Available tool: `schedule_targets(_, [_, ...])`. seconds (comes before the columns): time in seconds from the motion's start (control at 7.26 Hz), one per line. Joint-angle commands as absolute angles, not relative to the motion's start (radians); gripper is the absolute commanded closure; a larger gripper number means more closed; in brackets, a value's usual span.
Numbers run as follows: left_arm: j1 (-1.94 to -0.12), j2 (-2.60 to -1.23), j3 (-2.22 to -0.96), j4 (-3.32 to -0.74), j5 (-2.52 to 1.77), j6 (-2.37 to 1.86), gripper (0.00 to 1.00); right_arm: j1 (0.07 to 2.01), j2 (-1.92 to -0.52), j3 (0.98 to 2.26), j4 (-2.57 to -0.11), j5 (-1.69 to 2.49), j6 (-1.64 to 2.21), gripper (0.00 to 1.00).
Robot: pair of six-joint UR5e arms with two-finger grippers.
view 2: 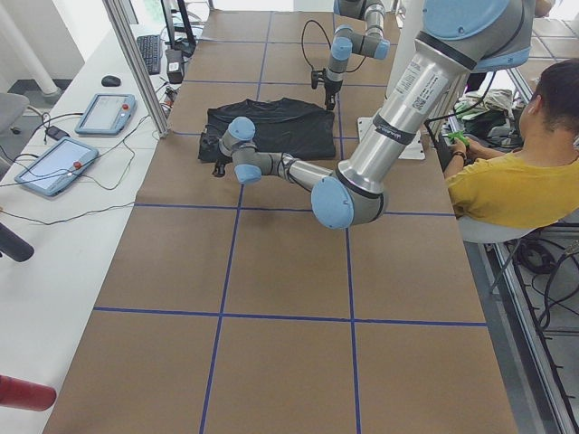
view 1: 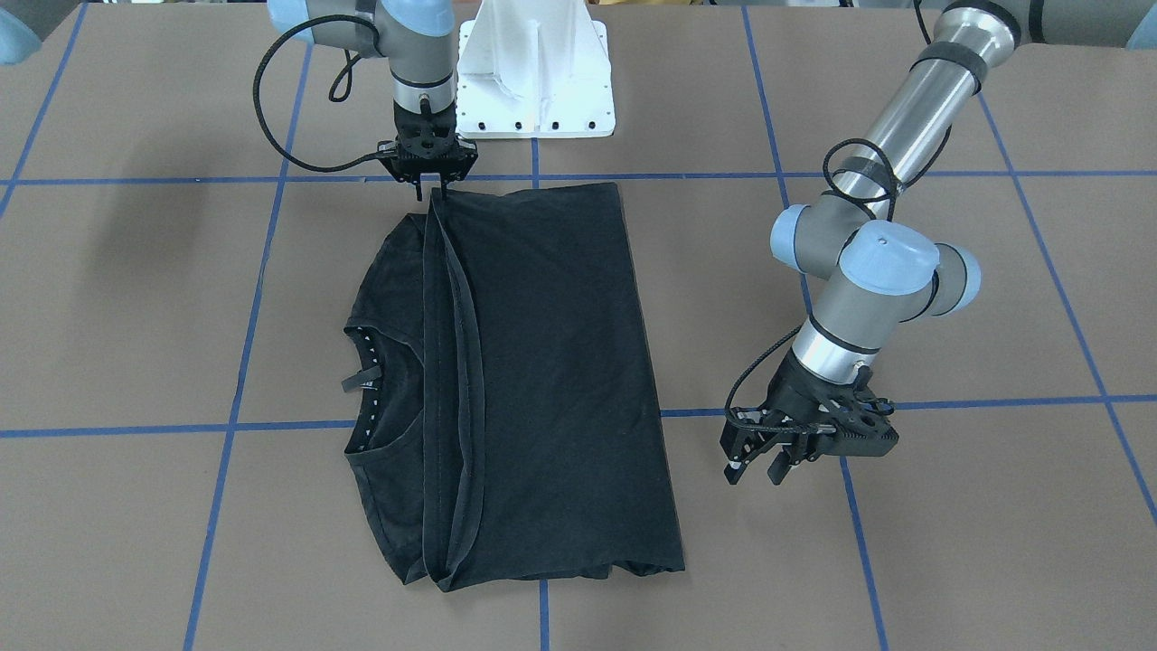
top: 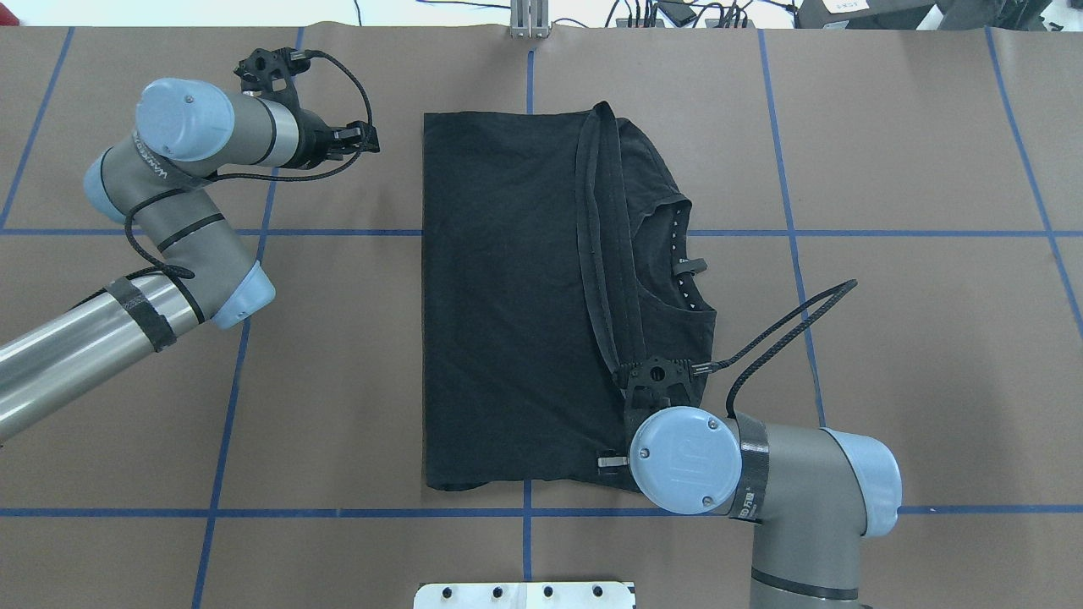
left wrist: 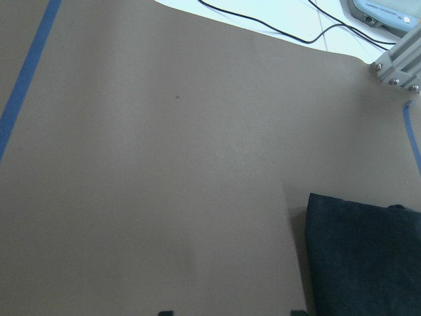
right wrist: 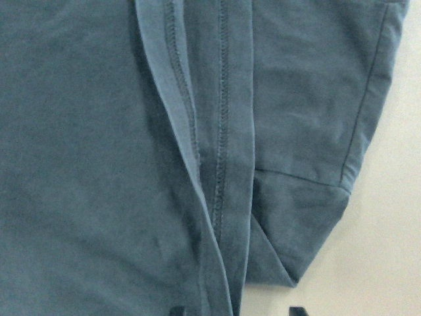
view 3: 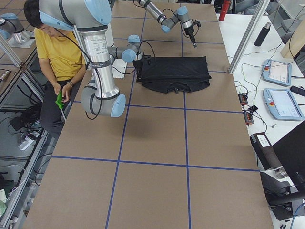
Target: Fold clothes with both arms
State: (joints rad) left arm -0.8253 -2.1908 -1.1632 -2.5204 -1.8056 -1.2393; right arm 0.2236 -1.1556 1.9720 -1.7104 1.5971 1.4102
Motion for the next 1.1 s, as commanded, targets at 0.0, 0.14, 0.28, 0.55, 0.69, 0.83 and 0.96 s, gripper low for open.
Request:
schedule_targets(0.0, [-0.825, -2.195, -1.166, -2.52, -1.805, -1.243, 0.33, 0.23, -1.161, 1.971, -1.671, 1.565, 1.669, 0.33])
schedule_targets(0.14, [-0.825, -2.194, -1.166, -2.52, -1.805, -1.241, 0.33, 0.227, -1.164, 1.967, -1.645, 1.553, 1.757, 0.33])
schedule_targets(0.28, [-0.825, -2.195, -1.166, -2.52, -1.805, -1.241, 0.33, 0.226, -1.17, 1.942, -1.614, 1.549, 1.861, 0.31])
schedule_targets(0.55, [-0.825, -2.195, -1.166, -2.519, -1.805, -1.241, 0.33, 0.222, -1.172, 1.916, -1.559, 1.532, 1.978, 0.25])
schedule_targets(0.69, [-0.825, -2.197, -1.166, -2.519, -1.805, -1.241, 0.33, 0.218, -1.184, 1.914, -1.559, 1.532, 2.011, 0.25])
schedule_targets(0.83, [-0.825, -2.197, -1.166, -2.519, -1.805, -1.243, 0.33, 0.218, -1.186, 1.913, -1.559, 1.532, 2.041, 0.25])
schedule_targets(0.96, [-0.825, -2.197, -1.166, -2.52, -1.805, -1.243, 0.33, 0.219, -1.187, 1.911, -1.559, 1.532, 2.061, 0.25])
